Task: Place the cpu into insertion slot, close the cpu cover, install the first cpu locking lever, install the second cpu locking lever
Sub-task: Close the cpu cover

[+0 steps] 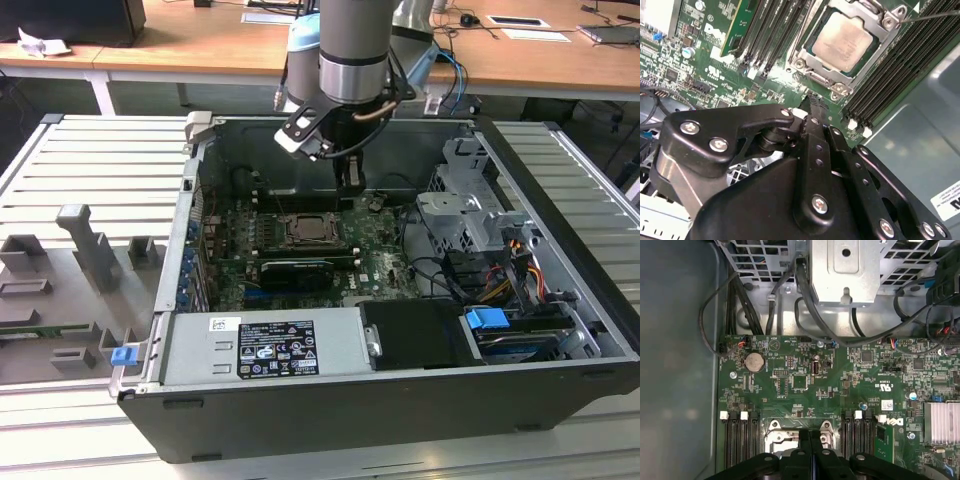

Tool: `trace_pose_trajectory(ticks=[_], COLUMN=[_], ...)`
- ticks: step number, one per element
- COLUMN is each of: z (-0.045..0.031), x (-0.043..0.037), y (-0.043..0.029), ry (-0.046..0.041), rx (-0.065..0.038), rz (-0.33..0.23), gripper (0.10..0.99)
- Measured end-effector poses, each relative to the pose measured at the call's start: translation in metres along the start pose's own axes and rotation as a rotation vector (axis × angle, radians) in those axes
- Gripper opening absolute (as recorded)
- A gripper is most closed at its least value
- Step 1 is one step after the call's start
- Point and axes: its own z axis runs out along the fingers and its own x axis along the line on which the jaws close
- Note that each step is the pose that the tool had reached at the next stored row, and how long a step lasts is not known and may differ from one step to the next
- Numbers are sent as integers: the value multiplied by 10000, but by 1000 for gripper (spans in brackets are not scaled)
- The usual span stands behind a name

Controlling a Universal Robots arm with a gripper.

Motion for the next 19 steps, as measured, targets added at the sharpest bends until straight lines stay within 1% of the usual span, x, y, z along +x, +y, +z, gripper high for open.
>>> trace_pose_trajectory(ticks=[3, 6, 7, 12, 13, 16, 19], z=[60, 122, 145, 155, 166, 244, 275], x=[1, 2, 2, 4, 2, -9, -9], y=[-21, -52, -82, -220, -237, -276, -311], ry=[1, 21, 28, 30, 29, 29, 30], rx=[0, -3, -4, -5, -4, -4, -4], rz=[-18, -221, -313, -337, -339, -354, -354], gripper=[106, 106, 106, 106, 106, 106, 106])
